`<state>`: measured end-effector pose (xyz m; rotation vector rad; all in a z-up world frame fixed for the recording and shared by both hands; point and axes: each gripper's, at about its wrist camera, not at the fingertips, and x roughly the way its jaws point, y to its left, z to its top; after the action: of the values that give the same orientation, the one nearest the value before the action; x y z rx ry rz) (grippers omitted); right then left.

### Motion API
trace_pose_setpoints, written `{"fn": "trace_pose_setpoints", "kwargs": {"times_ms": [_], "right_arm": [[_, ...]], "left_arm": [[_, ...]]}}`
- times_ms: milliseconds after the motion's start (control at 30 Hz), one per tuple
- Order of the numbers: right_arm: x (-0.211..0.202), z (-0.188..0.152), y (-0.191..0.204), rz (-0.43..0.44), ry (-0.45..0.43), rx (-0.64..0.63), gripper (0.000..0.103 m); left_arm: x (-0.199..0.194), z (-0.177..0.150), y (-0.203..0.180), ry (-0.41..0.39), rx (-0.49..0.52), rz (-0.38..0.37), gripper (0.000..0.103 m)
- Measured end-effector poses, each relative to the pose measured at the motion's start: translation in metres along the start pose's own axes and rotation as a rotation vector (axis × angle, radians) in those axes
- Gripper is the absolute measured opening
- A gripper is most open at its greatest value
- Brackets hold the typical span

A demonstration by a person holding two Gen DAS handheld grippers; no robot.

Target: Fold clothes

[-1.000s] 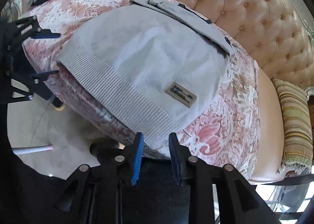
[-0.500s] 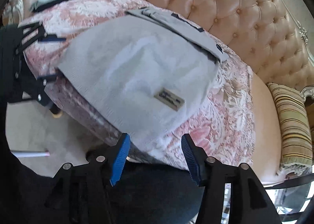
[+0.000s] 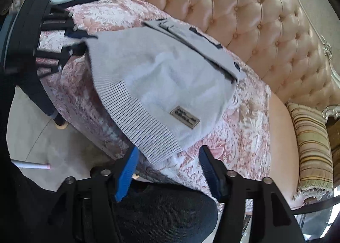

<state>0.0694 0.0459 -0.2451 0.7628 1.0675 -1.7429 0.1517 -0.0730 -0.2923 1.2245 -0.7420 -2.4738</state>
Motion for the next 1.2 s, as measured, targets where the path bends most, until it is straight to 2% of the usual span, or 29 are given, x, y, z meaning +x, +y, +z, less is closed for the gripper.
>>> {"fn": "trace_pose_setpoints", "kwargs": {"times_ms": [167,333,400,567,700,733,767,800,833,933,1067,1200], "right_arm": [[0.006,0.001,0.011,-0.04,0.001,-0.066,0.069],[0.018,0.0,0.043,-0.123,0.029,-0.285,0.069],[0.021,0.004,0.053,-0.126,0.02,-0.336,0.069],[0.036,0.023,0.063,-0.141,-0.016,-0.365,0.071],[0.06,0.033,0.062,-0.174,0.016,-0.365,0.074],[0.065,0.033,0.061,-0.184,0.034,-0.368,0.071],[0.068,0.033,0.054,-0.166,0.045,-0.335,0.062],[0.067,0.033,0.044,-0.132,0.044,-0.274,0.048],[0.066,0.035,0.031,-0.102,0.046,-0.198,0.023],[0.05,0.037,-0.001,-0.091,0.008,-0.057,0.014],[0.016,0.049,-0.028,-0.109,-0.069,0.068,0.014],[-0.001,0.072,-0.048,-0.068,-0.127,0.138,0.014]], "left_arm": [[0.002,0.015,0.018,-0.014,-0.019,-0.038,0.017],[0.002,0.025,0.026,-0.024,0.017,-0.047,0.017],[0.002,0.028,0.028,-0.027,0.028,-0.043,0.017],[-0.001,0.031,0.03,-0.029,0.034,-0.039,0.017],[-0.004,0.03,0.034,-0.029,0.027,-0.035,0.017],[-0.004,0.03,0.035,-0.028,0.024,-0.034,0.017],[-0.005,0.029,0.036,-0.028,0.018,-0.035,0.017],[-0.006,0.029,0.038,-0.029,0.012,-0.037,0.017],[-0.007,0.029,0.039,-0.029,0.006,-0.04,0.017],[-0.012,0.028,0.04,-0.038,-0.015,-0.042,0.016],[-0.02,0.031,0.045,-0.057,-0.043,-0.032,0.015],[-0.016,0.039,0.065,-0.074,-0.054,-0.01,0.015]]}}
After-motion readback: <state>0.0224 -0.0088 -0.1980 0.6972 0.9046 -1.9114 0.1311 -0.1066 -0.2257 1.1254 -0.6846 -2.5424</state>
